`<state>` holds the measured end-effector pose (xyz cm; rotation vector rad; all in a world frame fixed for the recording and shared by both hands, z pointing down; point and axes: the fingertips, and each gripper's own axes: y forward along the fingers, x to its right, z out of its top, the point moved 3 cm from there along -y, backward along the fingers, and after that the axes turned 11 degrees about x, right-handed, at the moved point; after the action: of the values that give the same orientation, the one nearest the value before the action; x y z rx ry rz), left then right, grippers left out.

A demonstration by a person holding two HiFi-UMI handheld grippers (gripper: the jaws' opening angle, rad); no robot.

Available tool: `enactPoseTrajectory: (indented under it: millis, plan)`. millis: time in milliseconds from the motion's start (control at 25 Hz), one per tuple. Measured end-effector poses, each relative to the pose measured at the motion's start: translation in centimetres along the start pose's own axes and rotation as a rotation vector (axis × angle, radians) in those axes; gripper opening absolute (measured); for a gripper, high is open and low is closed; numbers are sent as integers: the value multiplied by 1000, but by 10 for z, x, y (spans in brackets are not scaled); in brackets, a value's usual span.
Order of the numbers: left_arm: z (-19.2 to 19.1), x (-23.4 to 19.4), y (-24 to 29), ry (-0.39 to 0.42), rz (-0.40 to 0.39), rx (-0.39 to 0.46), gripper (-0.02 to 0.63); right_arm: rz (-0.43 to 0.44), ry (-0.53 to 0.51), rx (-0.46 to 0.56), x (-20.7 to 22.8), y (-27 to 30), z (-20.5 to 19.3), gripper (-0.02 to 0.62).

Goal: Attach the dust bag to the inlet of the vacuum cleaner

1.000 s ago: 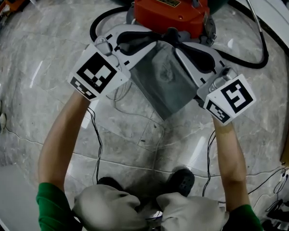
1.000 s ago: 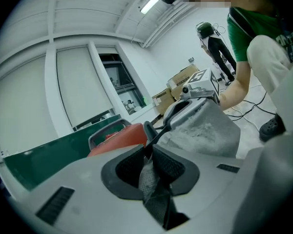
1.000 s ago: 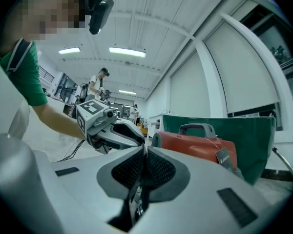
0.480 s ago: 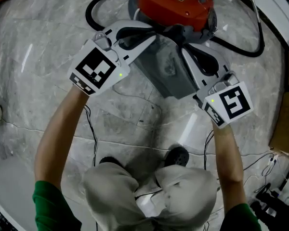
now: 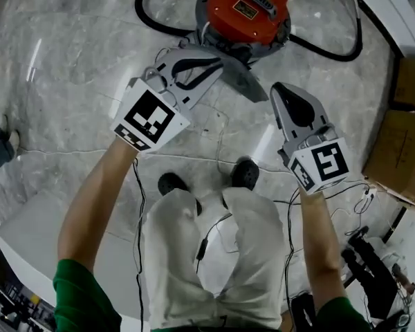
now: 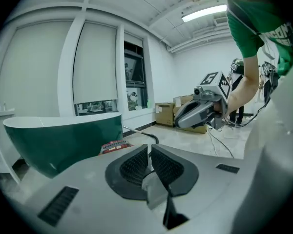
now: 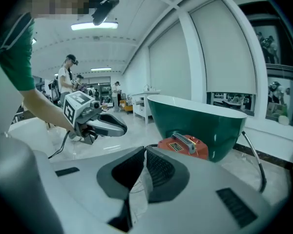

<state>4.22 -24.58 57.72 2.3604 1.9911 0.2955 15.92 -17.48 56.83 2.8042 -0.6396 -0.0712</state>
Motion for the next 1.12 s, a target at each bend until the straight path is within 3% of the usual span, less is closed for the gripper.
enactPoseTrajectory:
  millis: [240, 520, 720, 1120]
  plan:
    - [119, 13, -76, -84, 63, 33, 14, -2, 73, -15, -50, -43, 100, 20]
    - [228, 26, -161, -260, 142, 103, 5, -35, 105, -53, -100, -77, 211, 17]
    - [287, 44, -214, -334, 199, 123, 4, -22, 129, -53, -140, -95, 277, 12]
    - [378, 69, -301, -382, 318, 157, 3, 19, 91, 7, -201, -126, 393, 9]
